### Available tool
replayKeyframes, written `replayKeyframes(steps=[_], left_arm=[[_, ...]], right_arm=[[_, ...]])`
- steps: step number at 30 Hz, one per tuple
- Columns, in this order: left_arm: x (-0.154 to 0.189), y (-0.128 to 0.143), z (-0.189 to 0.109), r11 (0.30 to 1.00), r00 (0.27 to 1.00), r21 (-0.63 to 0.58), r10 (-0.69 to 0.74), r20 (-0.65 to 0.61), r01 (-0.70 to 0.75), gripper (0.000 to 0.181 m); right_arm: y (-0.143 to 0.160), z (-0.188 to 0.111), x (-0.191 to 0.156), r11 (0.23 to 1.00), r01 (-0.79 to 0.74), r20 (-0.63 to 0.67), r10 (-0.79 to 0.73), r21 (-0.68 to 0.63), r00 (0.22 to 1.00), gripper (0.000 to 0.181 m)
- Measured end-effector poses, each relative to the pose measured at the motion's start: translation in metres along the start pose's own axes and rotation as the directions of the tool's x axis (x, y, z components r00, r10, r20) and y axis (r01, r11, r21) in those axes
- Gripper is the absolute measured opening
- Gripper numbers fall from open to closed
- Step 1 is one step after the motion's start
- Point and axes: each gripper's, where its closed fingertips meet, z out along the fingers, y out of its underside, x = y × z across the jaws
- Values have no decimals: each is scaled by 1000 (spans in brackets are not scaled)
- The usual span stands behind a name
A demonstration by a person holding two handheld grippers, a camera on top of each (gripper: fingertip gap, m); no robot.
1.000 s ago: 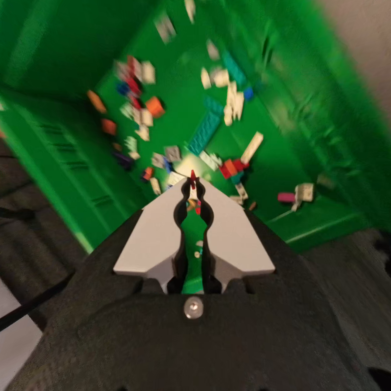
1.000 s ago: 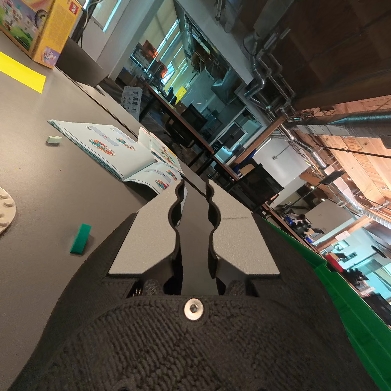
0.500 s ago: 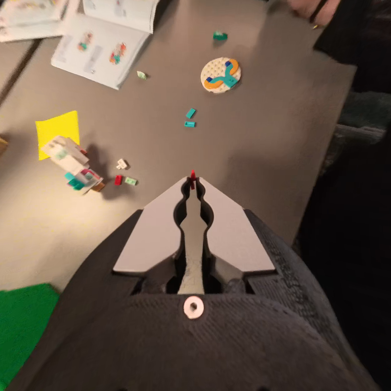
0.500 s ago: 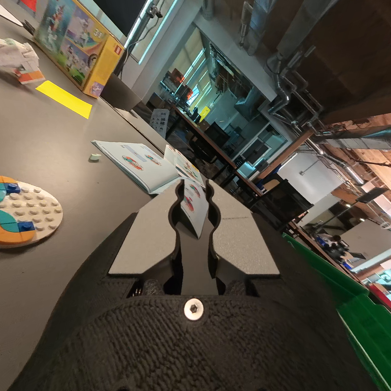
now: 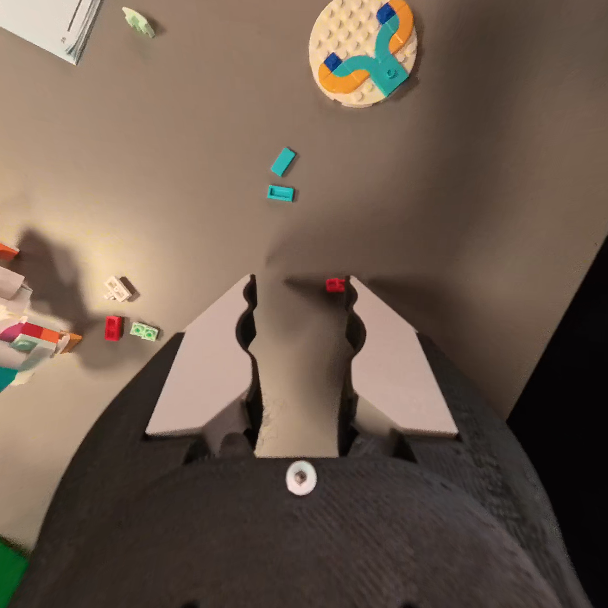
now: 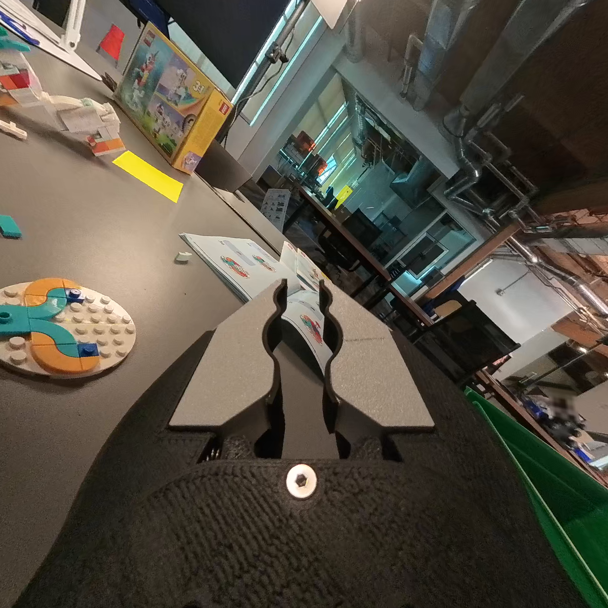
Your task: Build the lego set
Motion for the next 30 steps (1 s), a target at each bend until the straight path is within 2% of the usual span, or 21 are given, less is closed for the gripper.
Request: replayKeyframes(steps=[1,4,7,11,14,18,23,26,30], left_arm=[[0,1,1,1000,1000,1,-7,-5,7,53],[-2,1,-6,999,1000,38,-22,5,22,59],[-9,-9,-36,987,998,157,-43,56,34,62],[-31,-14,-106,928,975,369,-129,180,55,60],[-46,-3,-164,854,948,513,-229,221,87,58],[-68,30,-228,760,884,638,-375,278,122,57],[-104,95,-291,675,712,722,-581,396,150,54],[-117,132,-316,616,613,766,-681,400,185,54],[-124,167,-333,565,546,800,-743,387,202,53]], right_arm=[[0,0,0,1000,-1,-1,1,1,1000,17],[1,0,2,1000,1,-12,-1,-6,1000,17],[3,0,4,1000,0,-21,-1,-17,1000,17],[6,0,8,999,-3,-40,1,-33,999,17],[9,0,9,999,-2,-50,-1,-51,999,17],[14,1,10,997,14,-59,-19,-79,998,17],[20,4,10,991,49,-66,-57,-125,996,17],[24,5,8,985,73,-64,-84,-155,994,17],[30,7,9,977,90,-71,-105,-195,992,17]])
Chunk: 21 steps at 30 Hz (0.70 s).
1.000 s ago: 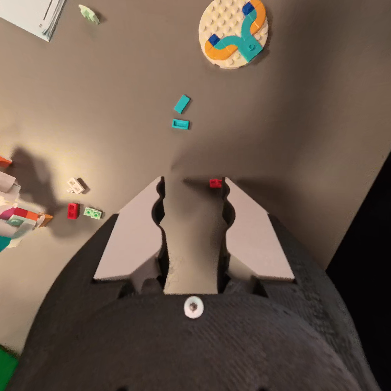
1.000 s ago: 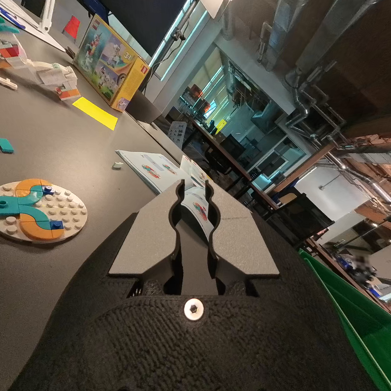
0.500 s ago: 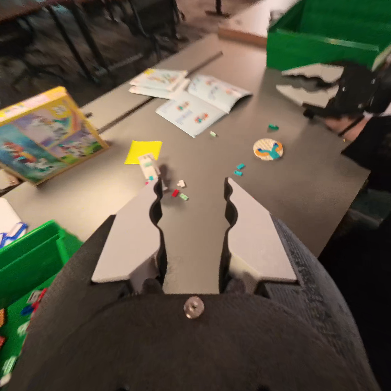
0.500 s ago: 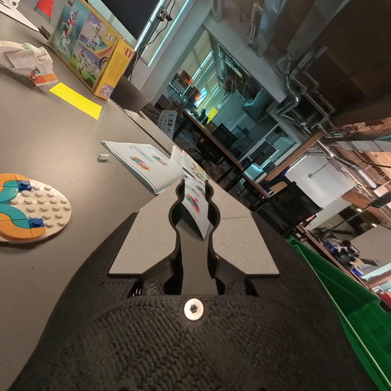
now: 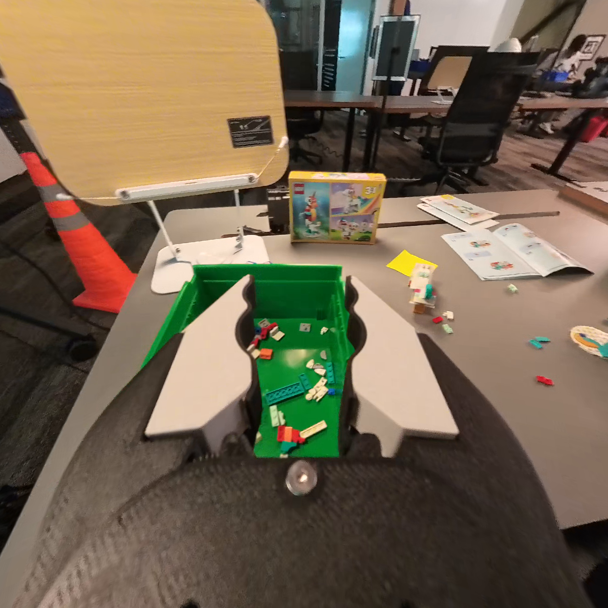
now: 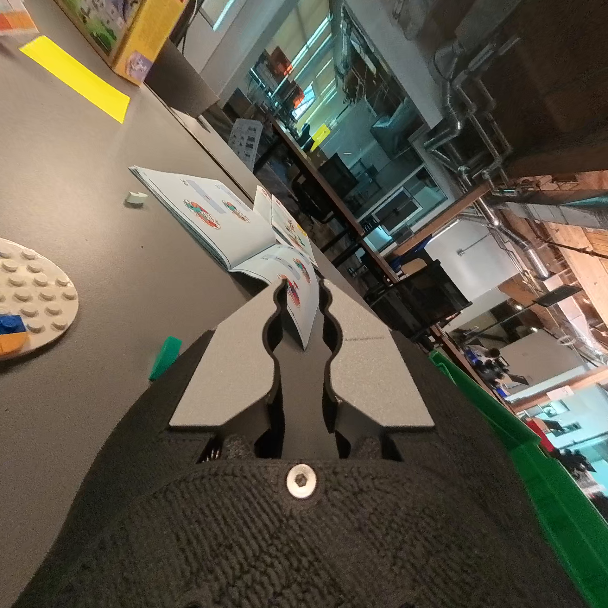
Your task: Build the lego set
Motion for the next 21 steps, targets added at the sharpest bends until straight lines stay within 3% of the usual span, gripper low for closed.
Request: replayKeyframes(steps=[13,17,21], left_arm=[[-58,56,-2,989,997,-147,4,83,8,50],[-69,91,4,948,994,-313,-27,102,57,45],[-47,126,14,865,990,-494,-132,-45,93,35]], right_arm=[[18,6,5,991,60,-47,-66,-122,997,17],[22,7,1,983,96,-37,-103,-153,994,17],[25,9,-1,977,118,-30,-125,-175,992,17]])
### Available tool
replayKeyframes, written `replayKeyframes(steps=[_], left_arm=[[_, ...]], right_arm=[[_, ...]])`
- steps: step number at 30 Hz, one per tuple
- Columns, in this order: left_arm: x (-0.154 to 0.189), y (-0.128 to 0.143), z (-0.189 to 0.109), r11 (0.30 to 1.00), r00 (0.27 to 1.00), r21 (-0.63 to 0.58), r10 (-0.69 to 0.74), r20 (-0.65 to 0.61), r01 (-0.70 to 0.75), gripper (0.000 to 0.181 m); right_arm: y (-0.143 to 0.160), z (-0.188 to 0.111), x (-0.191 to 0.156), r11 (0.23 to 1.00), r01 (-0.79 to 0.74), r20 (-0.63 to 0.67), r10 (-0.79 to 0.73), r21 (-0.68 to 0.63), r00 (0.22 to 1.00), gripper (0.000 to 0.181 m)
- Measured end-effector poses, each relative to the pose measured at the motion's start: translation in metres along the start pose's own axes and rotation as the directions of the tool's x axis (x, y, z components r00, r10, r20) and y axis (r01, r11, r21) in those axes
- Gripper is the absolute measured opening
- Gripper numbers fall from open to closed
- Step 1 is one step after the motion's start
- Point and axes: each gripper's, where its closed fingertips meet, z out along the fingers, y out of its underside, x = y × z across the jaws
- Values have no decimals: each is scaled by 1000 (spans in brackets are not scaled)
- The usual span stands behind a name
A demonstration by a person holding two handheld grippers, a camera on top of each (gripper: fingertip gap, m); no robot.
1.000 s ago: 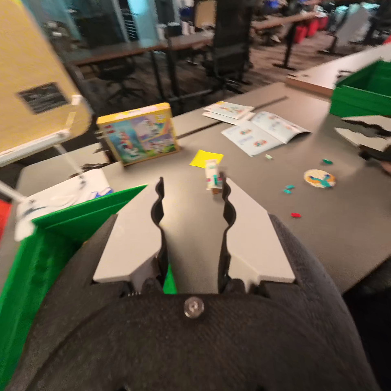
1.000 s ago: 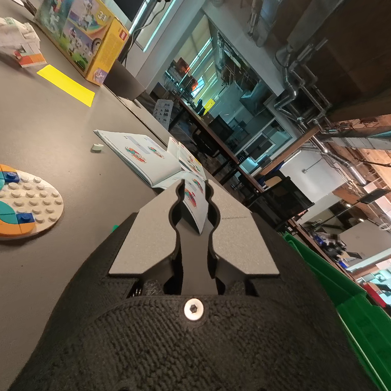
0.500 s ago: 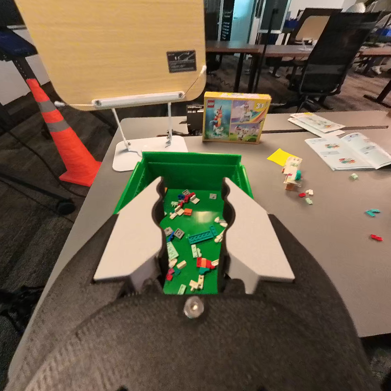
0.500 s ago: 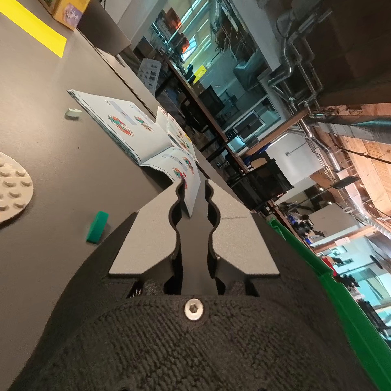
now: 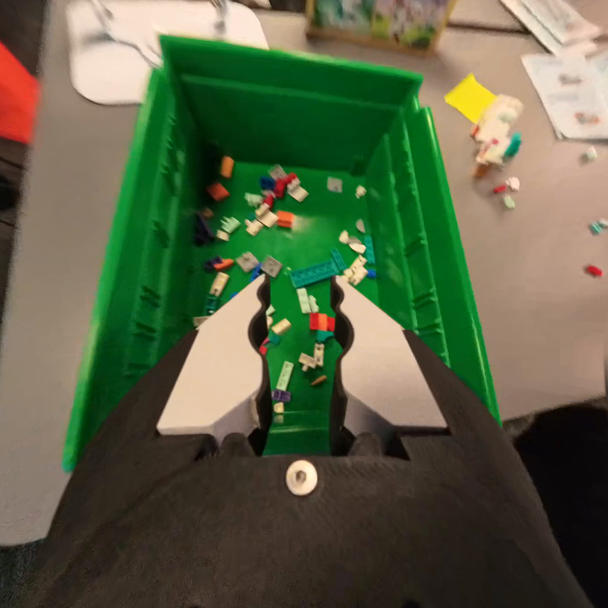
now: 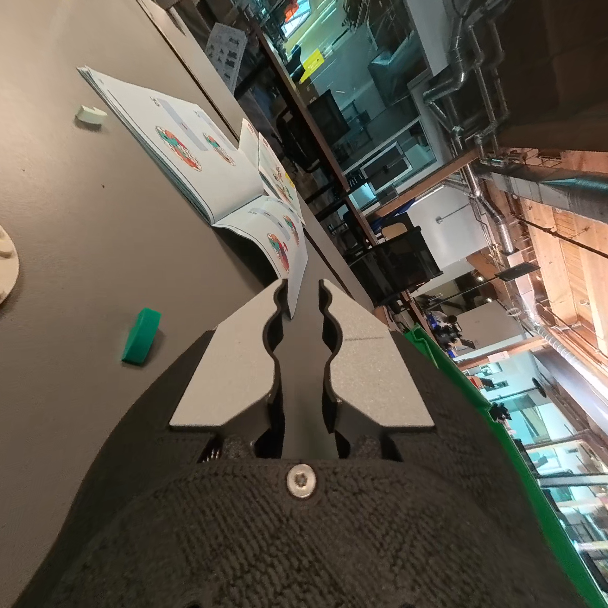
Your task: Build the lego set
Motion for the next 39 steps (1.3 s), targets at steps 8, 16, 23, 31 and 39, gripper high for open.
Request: replayKeyframes(steps=[8,16,23,31,39], left_arm=[[4,-4,58,970,980,-144,191,-64,-198,27],[-19,-1,107,897,960,-342,252,-123,-279,20],[-24,28,91,844,976,-491,165,-145,-216,25],[1,78,43,732,962,-636,99,-253,-243,5],[23,87,49,751,949,-590,166,-268,-298,0]], right_arm=[[1,2,-3,999,29,2,-29,-17,1000,17],[-2,1,-4,999,37,6,-37,0,999,17],[-6,0,-8,999,49,24,-50,22,998,17],[-9,-1,-8,998,45,25,-46,43,999,17],[-10,-2,-8,998,40,28,-41,52,999,17]])
